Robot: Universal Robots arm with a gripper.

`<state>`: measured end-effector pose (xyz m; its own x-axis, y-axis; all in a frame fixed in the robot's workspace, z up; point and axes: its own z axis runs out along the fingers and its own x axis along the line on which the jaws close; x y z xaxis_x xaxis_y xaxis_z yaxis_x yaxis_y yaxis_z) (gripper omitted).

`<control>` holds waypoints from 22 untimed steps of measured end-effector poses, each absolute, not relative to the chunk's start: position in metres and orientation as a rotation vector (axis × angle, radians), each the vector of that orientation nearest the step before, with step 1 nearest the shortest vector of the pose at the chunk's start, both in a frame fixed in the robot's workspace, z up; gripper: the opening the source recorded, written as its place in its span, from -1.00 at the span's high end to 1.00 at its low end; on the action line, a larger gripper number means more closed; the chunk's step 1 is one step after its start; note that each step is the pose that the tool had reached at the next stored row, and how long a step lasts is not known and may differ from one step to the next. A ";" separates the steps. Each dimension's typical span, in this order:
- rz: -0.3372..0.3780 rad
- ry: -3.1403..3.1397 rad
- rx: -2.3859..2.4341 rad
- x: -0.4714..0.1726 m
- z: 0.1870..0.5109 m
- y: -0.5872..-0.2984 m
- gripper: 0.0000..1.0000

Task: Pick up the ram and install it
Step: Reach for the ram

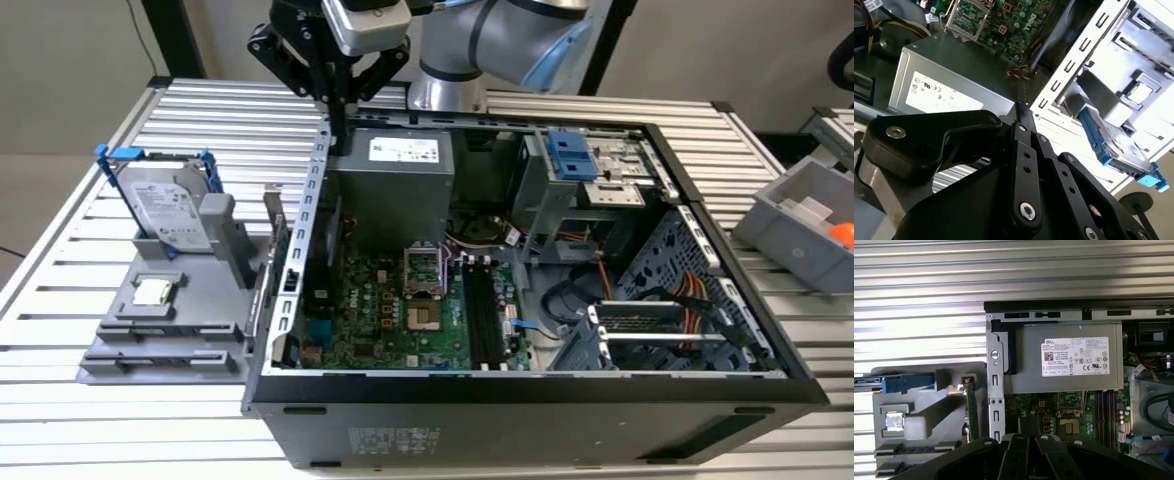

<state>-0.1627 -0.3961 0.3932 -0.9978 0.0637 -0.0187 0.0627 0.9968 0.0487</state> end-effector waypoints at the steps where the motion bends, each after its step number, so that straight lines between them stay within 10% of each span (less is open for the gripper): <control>1: 0.075 3.119 0.099 -0.163 0.393 -0.396 1.00; 22: 0.075 3.120 0.092 -0.177 0.393 -0.395 1.00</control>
<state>-0.1773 -0.3952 0.3932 -0.9981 0.0590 -0.0176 0.0581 0.9971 0.0487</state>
